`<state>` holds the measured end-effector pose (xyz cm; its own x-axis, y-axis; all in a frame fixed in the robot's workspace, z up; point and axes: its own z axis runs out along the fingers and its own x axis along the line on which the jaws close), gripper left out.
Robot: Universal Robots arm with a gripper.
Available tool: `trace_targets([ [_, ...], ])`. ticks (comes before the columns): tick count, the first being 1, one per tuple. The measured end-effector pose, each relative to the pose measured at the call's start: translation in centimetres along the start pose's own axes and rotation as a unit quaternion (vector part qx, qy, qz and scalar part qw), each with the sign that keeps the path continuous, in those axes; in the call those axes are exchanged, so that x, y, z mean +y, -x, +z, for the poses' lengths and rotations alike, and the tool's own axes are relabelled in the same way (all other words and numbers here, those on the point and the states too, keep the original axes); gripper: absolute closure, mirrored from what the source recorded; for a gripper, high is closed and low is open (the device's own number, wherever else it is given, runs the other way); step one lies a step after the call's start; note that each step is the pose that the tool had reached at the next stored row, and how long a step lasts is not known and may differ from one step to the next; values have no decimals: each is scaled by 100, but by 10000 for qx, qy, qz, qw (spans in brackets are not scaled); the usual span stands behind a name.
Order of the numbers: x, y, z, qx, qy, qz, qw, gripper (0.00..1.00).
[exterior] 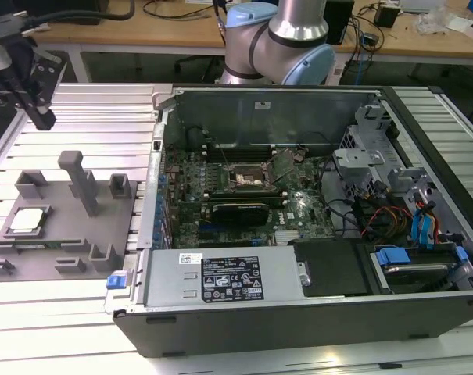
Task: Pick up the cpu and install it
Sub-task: 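Reach for the cpu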
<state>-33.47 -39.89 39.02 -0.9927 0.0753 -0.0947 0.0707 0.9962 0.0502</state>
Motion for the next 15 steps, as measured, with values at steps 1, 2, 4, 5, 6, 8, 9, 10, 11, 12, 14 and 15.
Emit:
trace_targets([
  [1,-3,-42,2,-2,0,0,10000,89],
  [2,-7,-87,3,-3,0,0,10000,89],
  [4,-11,-141,5,-4,0,0,10000,89],
  [5,-12,-161,6,-4,0,0,10000,89],
  [6,-14,-183,12,-5,0,0,10000,89],
  [8,-19,-232,40,-6,1,0,10000,89],
  [9,-21,-244,54,-6,1,0,10000,89],
  [10,-24,-257,74,-5,0,0,10000,89],
  [11,-27,-265,92,-5,1,0,10000,89],
  [12,-29,-273,106,-5,1,0,10000,89],
  [14,-33,-291,139,-5,0,0,10000,89],
  [15,-35,-299,154,-4,0,0,10000,89],
])
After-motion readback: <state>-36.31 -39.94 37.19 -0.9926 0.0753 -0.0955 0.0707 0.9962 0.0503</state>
